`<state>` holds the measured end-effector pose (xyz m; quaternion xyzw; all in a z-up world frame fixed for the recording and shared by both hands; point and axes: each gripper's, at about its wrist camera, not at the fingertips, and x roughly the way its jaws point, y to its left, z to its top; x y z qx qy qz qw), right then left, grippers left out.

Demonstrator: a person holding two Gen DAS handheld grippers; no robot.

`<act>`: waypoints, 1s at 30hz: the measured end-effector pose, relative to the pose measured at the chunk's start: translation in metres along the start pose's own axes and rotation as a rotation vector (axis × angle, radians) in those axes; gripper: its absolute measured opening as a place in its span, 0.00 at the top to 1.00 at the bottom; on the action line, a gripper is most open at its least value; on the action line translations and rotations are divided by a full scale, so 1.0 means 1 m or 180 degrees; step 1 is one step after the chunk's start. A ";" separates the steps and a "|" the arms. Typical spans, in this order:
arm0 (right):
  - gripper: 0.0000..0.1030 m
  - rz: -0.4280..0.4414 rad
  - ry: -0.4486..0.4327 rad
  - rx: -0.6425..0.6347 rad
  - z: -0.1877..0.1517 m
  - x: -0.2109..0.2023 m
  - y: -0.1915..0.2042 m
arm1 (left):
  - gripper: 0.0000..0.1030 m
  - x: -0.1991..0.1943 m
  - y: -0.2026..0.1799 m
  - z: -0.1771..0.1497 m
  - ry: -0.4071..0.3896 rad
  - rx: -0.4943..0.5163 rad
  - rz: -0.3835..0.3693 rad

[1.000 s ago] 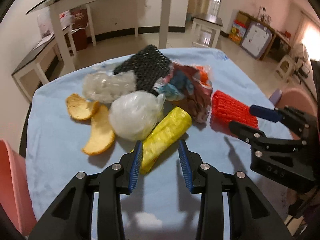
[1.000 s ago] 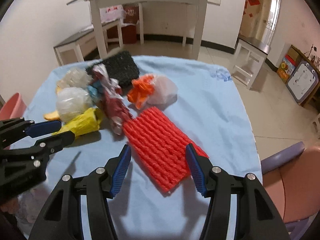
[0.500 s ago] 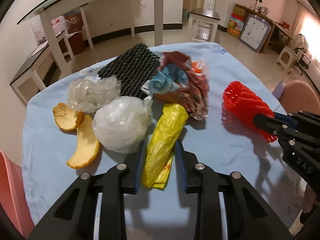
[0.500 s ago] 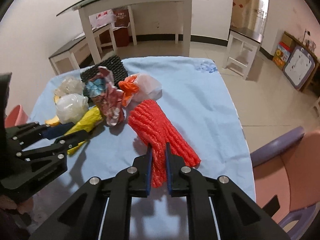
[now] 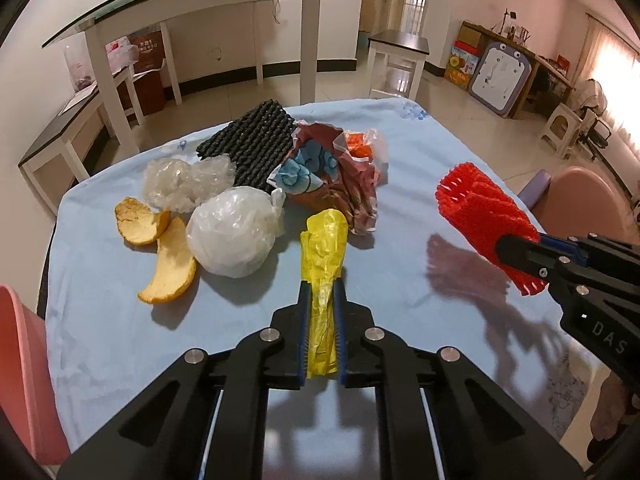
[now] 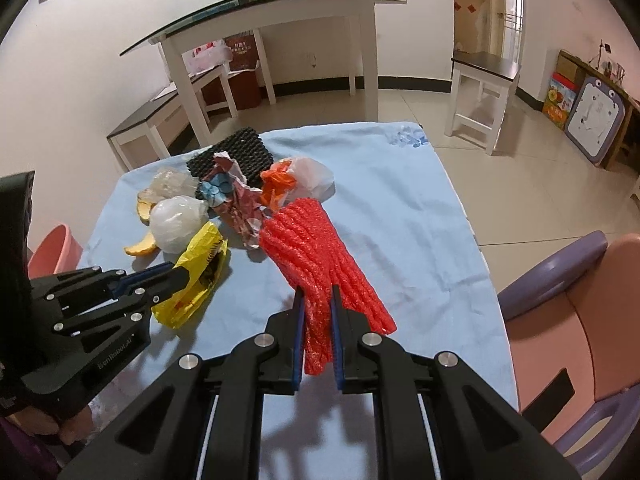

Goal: Collect trash
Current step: 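Carry the yellow bag and red foam net over the pink bucket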

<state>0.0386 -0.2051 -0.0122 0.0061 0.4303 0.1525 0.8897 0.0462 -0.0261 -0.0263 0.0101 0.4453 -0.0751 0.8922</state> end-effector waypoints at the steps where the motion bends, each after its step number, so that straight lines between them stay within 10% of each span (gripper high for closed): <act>1: 0.90 0.0017 -0.0011 0.0009 -0.001 -0.002 0.001 | 0.90 -0.003 0.000 -0.001 -0.0011 -0.0021 -0.0011; 30: 0.90 0.0252 -0.0366 -0.0070 -0.025 -0.054 0.047 | 0.90 -0.080 0.012 -0.050 -0.0387 -0.0282 -0.0040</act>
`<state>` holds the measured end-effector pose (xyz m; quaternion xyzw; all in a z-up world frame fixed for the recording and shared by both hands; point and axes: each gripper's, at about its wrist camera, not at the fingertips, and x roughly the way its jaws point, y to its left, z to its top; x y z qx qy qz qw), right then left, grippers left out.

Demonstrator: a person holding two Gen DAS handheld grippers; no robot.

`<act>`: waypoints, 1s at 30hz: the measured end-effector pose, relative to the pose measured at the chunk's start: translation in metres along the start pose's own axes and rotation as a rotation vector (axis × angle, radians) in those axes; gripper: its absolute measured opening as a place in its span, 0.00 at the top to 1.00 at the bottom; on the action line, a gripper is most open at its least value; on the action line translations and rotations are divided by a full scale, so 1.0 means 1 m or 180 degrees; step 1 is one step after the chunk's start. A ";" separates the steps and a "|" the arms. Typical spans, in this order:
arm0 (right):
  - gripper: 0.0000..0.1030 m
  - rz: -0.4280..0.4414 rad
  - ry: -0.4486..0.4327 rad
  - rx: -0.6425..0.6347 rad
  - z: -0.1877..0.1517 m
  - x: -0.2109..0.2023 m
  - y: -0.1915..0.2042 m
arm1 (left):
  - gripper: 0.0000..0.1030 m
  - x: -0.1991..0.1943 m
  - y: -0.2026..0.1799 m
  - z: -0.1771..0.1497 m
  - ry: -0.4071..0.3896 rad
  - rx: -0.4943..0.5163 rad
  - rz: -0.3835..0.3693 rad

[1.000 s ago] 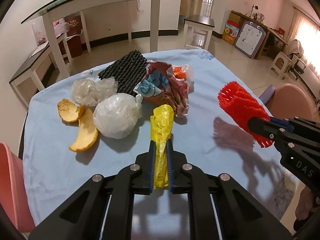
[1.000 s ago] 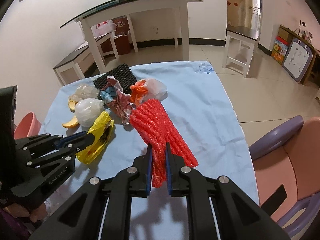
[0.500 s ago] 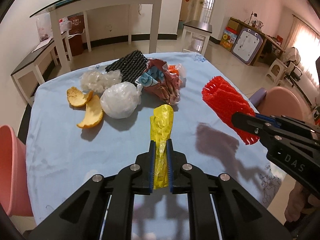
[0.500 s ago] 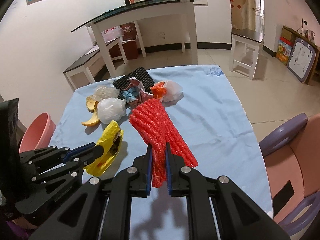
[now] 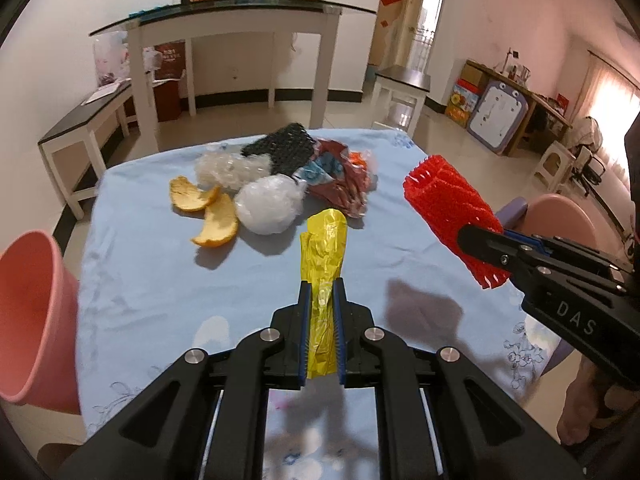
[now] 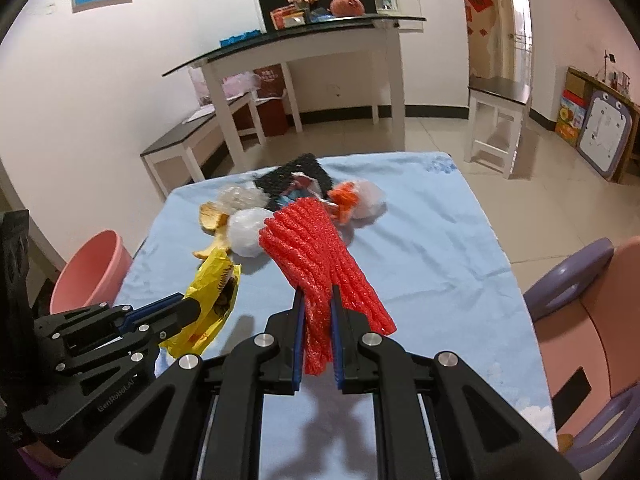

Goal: Collect trash
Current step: 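Carry the yellow bag and red foam net over the pink bucket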

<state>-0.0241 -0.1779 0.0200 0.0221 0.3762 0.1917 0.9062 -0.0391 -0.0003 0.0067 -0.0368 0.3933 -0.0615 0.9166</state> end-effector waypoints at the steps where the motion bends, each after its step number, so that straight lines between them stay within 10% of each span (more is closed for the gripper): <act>1: 0.90 0.0021 -0.0010 -0.0013 0.000 0.000 0.004 | 0.90 -0.004 0.004 -0.001 -0.0027 -0.0025 0.0030; 30: 0.89 0.0851 0.0122 -0.0624 0.027 0.055 0.162 | 0.90 -0.064 0.136 -0.021 -0.0413 -0.0868 0.0841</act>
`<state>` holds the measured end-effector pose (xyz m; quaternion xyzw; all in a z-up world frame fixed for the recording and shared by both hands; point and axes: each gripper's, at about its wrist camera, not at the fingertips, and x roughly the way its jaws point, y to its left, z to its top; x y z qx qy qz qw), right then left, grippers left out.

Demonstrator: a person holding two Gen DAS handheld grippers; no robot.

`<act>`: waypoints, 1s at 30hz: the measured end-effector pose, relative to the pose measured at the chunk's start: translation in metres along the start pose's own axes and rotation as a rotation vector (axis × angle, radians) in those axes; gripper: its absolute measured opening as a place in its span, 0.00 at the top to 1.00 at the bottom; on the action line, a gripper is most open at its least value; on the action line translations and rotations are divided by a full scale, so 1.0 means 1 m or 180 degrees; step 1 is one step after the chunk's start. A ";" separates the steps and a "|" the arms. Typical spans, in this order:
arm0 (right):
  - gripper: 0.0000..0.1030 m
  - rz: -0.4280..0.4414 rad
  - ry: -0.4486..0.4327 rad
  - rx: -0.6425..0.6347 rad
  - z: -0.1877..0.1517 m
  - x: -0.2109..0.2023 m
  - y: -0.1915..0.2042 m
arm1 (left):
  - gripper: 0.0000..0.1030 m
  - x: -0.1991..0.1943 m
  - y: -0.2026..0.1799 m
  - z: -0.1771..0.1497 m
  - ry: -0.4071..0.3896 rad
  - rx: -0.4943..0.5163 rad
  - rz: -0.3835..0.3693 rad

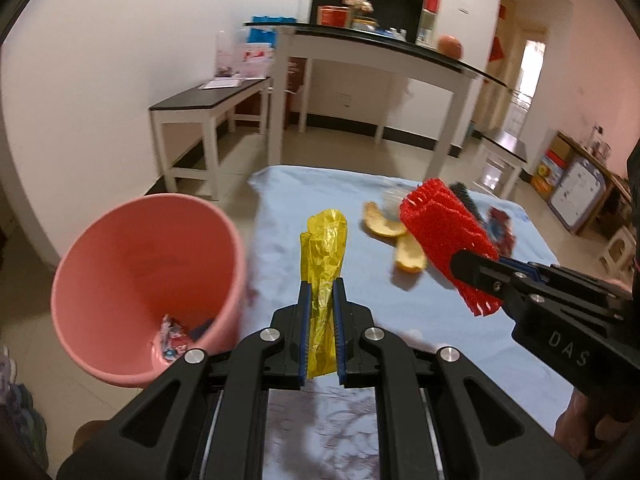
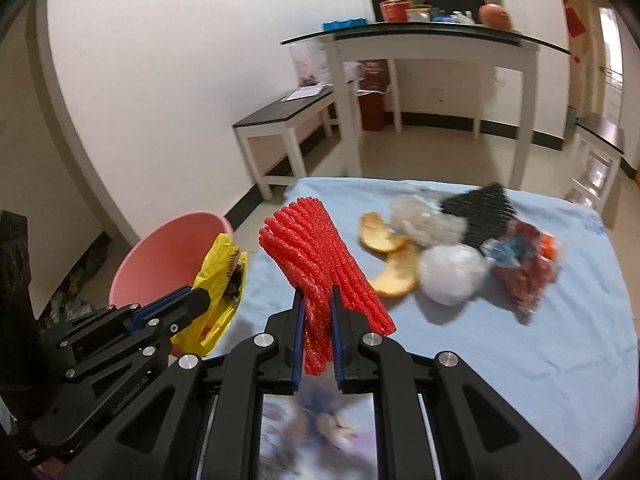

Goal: Collect trash
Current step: 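Carry the yellow bag and red foam net over the pink bucket, then open both tools to drop the yellow bag and red net into the bucket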

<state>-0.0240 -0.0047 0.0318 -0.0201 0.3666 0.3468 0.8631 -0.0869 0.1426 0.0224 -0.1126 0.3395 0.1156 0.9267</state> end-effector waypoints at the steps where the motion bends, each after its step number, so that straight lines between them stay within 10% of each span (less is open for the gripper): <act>1: 0.89 0.0039 0.0001 -0.0021 0.003 0.004 0.006 | 0.90 -0.001 0.006 0.002 -0.0016 -0.0046 0.0028; 15: 0.89 0.0508 0.0046 -0.0335 0.033 0.056 0.099 | 0.90 -0.021 0.105 0.000 -0.0183 -0.0464 0.0627; 30: 0.88 0.0737 0.0411 -0.0233 0.028 0.126 0.144 | 0.90 0.007 0.151 -0.011 0.0057 -0.0683 0.0696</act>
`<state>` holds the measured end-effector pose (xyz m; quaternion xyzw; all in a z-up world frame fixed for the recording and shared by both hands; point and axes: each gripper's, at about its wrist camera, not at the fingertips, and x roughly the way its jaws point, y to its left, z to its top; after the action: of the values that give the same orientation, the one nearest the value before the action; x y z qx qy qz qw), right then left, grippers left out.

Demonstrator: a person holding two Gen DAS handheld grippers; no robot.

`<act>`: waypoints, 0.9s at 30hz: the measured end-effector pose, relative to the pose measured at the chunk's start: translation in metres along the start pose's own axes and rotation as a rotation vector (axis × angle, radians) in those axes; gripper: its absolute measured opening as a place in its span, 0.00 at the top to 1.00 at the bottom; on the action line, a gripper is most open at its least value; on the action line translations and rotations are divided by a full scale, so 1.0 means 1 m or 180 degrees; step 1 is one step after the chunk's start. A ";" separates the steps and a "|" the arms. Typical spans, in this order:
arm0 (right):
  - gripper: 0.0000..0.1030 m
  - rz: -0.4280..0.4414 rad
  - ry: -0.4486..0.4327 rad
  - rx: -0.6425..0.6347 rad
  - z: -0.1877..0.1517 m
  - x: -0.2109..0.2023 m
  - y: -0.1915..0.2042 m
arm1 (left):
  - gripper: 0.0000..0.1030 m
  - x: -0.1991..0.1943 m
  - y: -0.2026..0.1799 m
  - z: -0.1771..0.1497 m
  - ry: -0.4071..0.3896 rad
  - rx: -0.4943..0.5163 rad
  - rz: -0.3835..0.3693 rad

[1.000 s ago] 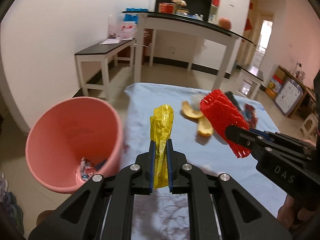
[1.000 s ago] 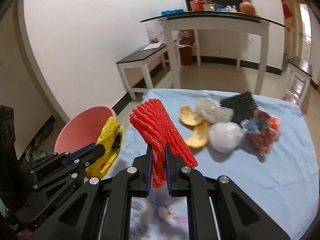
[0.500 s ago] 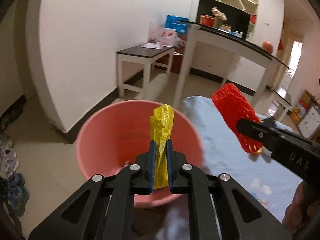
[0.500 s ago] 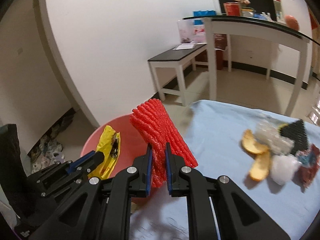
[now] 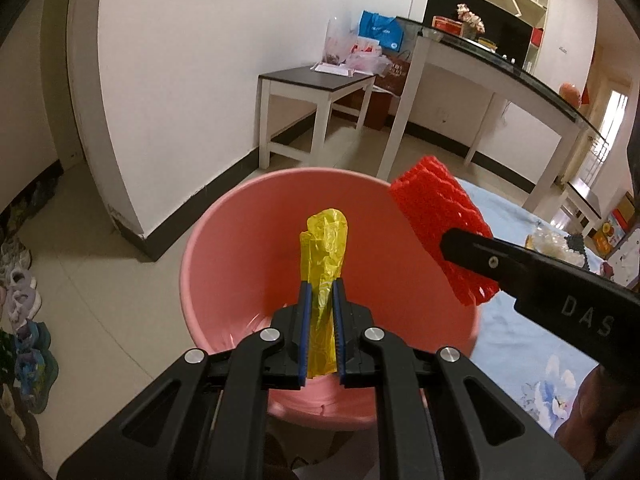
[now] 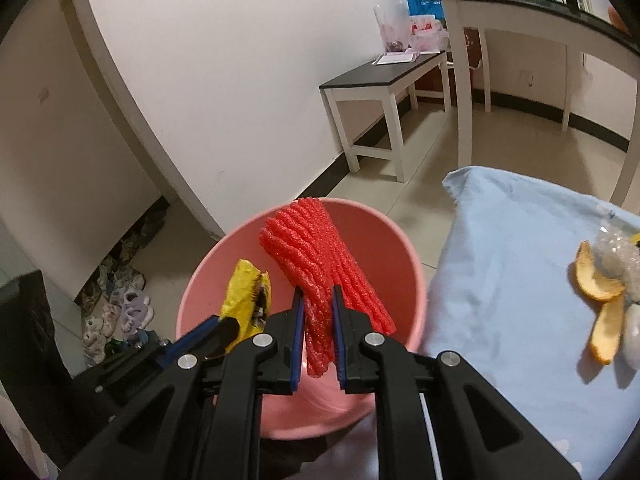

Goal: Collect trash
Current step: 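Open both tools to drop the yellow bag and red net into the bucket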

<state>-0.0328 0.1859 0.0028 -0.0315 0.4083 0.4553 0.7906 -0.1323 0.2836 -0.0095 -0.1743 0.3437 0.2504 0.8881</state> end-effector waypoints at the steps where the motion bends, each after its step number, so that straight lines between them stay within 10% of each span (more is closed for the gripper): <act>1: 0.88 0.0006 0.0005 0.0010 0.000 0.003 -0.001 | 0.90 0.002 0.000 -0.001 0.0019 0.0013 0.0007; 12: 0.60 -0.0069 0.0045 0.0014 0.001 0.017 -0.002 | 0.87 0.020 0.006 0.004 0.0180 -0.0033 -0.0020; 27: 0.48 -0.0212 -0.0024 -0.0070 -0.003 -0.007 0.004 | 0.74 0.008 0.006 0.005 0.0126 0.0004 -0.0200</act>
<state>-0.0394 0.1818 0.0069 -0.0520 0.3990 0.4333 0.8064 -0.1283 0.2938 -0.0126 -0.1893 0.3557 0.2187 0.8887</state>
